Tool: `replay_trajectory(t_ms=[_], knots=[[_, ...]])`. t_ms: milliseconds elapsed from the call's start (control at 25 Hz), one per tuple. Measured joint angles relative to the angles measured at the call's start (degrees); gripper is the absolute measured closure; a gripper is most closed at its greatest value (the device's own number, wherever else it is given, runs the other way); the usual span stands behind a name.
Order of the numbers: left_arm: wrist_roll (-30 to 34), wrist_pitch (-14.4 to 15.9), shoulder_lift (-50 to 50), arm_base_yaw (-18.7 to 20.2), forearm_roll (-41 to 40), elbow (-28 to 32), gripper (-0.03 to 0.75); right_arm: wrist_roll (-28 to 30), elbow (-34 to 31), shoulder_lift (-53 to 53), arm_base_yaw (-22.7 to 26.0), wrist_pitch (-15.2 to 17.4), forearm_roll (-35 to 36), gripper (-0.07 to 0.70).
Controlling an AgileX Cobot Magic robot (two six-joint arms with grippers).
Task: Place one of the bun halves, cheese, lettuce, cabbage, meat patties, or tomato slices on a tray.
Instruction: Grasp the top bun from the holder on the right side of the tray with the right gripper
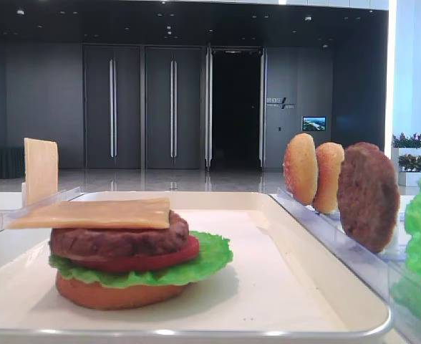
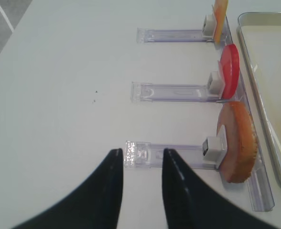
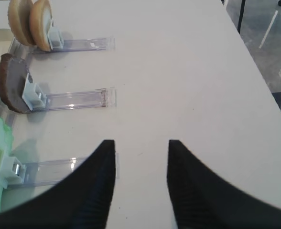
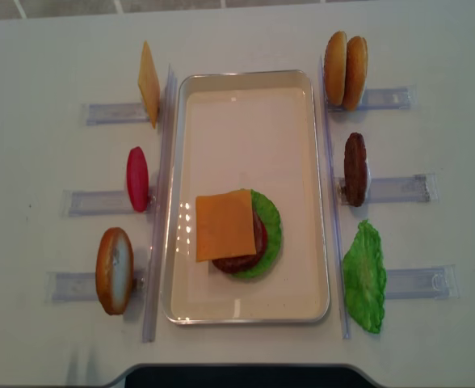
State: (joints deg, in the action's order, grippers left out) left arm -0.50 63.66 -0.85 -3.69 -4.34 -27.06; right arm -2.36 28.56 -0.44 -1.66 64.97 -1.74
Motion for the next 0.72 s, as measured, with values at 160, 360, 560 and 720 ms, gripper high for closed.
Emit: replay_trajectory(t_ms=[160,360,560,720], knots=[[0.0,0.0,0.0,0.0,0.0,0.0,0.496,0.0,0.0,0.0,0.0,0.0,0.0,0.346],[0.0,0.0,0.0,0.0,0.0,0.0,0.496,0.3,0.0,0.0,0.0,0.0,0.0,0.346],[0.0,0.0,0.0,0.0,0.0,0.0,0.496,3.4,0.2,0.0,0.0,-0.2,1.7,0.331],[0.0,0.0,0.0,0.0,-0.2,0.0,0.496,3.8,2.1,4.2,0.0,-0.4,3.9,0.326]])
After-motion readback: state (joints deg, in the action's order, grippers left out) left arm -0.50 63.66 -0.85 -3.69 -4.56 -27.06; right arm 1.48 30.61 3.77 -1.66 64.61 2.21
